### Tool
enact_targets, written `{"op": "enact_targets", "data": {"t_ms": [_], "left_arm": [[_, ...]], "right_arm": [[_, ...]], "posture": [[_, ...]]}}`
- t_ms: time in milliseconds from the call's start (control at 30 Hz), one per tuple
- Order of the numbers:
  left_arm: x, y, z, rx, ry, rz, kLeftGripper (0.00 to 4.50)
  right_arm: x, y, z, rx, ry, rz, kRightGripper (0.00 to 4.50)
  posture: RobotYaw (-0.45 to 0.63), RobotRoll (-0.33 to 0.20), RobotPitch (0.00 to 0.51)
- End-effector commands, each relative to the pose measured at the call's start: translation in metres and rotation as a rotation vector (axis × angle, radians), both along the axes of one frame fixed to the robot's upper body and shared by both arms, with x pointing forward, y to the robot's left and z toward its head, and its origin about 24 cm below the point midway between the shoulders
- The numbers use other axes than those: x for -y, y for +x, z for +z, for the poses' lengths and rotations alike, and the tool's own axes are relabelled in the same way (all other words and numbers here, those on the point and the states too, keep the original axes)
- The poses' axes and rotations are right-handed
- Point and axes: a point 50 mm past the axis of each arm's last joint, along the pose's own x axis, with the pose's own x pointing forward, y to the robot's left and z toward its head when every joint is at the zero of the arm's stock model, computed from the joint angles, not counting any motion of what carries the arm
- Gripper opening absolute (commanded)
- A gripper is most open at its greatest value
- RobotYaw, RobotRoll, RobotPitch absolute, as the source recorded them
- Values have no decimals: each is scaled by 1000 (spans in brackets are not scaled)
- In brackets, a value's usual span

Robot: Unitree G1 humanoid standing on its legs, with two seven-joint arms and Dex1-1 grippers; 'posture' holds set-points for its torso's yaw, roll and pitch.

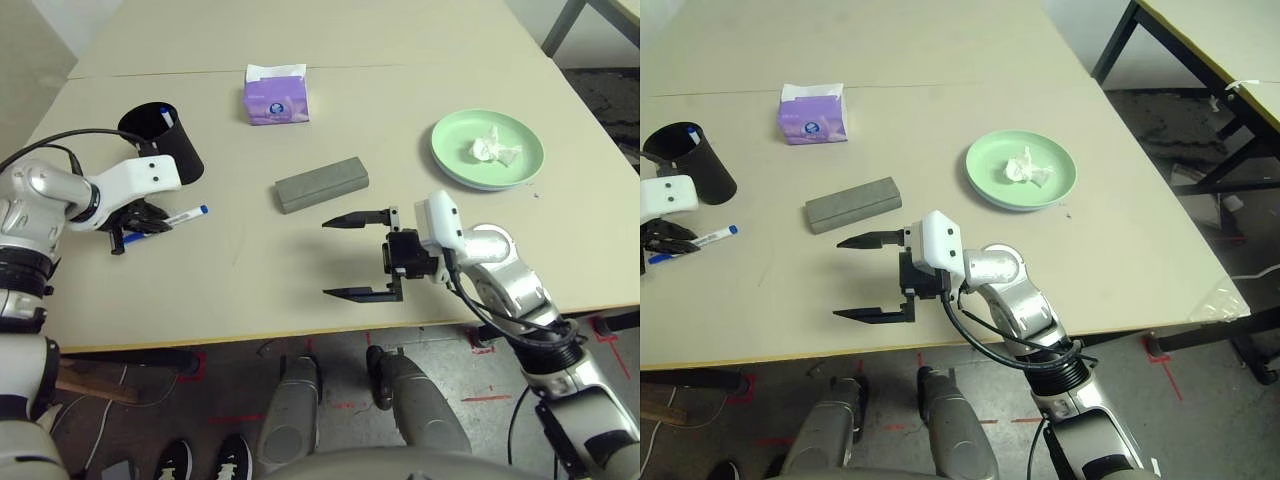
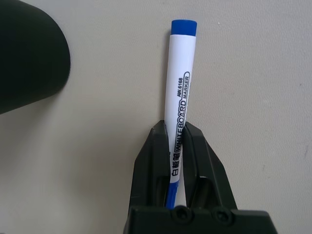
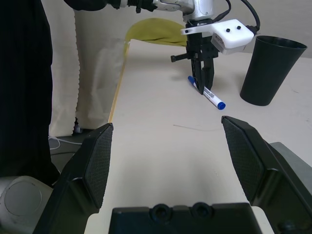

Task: Organize and tidy the items on the table.

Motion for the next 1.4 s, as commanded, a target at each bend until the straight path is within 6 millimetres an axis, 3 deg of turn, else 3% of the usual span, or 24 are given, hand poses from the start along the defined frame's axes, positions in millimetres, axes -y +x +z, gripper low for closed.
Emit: {"op": "enact_targets", "data": {"t_ms": [33,367,633,1033,1267,1400], "left_arm": [[-4,-7,-4,-43,-14,27,241],[35,-33,50,-107,-348,-34,241],[49,-57,95,3,-670,-47,241],[44,-60,136,504,-943,3,241],[35,-57,159,805,-1059,76,241],[24,-53,159,955,-1040,166,241]], "right_arm": [[-1,-1,2,4,3,10,4500],[1,3,1,-6,9,-10,4500],[2,16,7,-61,88,-106,4500],[12,31,15,-129,232,-394,4500],[13,30,11,-137,227,-444,4500],[13,30,9,-143,226,-459,4500]], "posture": [[-12,0,259],[8,0,255],[27,0,250],[24,0,245],[22,0,245],[21,0,246]]}}
